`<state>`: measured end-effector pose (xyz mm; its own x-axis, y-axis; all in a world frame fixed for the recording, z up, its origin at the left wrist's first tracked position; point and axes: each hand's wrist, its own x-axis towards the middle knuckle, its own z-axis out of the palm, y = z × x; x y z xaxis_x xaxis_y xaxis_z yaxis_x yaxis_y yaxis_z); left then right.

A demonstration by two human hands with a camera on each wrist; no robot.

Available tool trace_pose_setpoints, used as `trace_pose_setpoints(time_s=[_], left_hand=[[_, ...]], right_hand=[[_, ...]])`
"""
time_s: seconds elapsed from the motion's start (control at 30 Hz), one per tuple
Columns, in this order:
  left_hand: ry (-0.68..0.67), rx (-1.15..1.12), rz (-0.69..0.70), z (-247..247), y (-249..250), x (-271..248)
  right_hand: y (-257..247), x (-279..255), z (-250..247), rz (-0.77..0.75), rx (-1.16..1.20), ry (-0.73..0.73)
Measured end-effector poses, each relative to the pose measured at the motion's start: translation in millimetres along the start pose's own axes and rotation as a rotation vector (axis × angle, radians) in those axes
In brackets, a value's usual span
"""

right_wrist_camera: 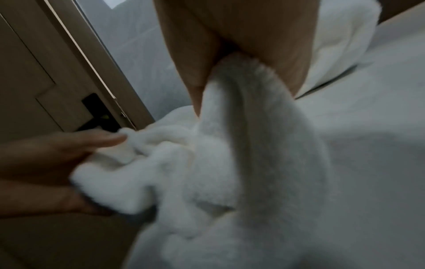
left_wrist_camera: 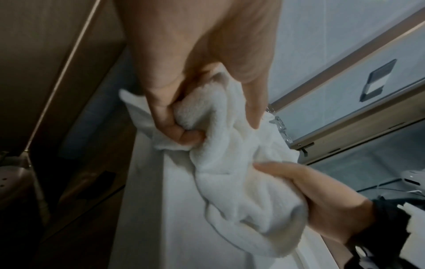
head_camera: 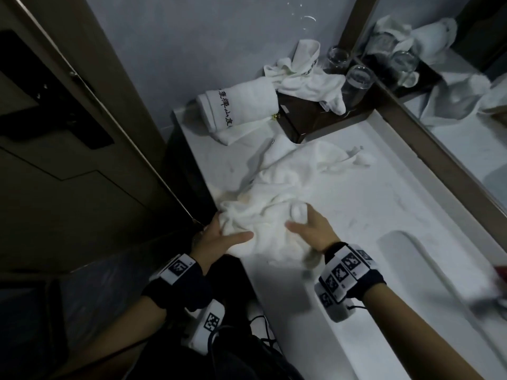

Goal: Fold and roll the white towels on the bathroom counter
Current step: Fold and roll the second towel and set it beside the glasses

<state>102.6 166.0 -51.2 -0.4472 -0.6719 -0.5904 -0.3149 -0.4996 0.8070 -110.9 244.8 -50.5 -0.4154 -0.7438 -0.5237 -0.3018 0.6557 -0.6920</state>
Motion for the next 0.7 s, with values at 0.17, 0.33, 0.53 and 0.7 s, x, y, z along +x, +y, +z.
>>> trace_pose_setpoints(time_s=[0.17, 0.33, 0.53, 0.7], left_hand=[[-0.007, -0.057, -0.038, 16.4, 0.7, 7.2], [0.147, -0.102, 0.022, 19.4, 3.2, 10.6], [0.1, -0.079, 0.222, 15.0, 12.9, 11.2], [-0.074, 0.106, 0.38, 17.0, 18.6, 9.0]], right_hand=[[-25.8, -18.1, 20.5, -0.17, 0.157, -0.202], [-41.8, -35.2, 17.7, -0.33, 0.27, -0.396], [-45.4, -24.7, 0.7, -0.147, 0.422, -0.083], [-54.8, 0.2, -22.5, -0.016, 0.147, -0.032]])
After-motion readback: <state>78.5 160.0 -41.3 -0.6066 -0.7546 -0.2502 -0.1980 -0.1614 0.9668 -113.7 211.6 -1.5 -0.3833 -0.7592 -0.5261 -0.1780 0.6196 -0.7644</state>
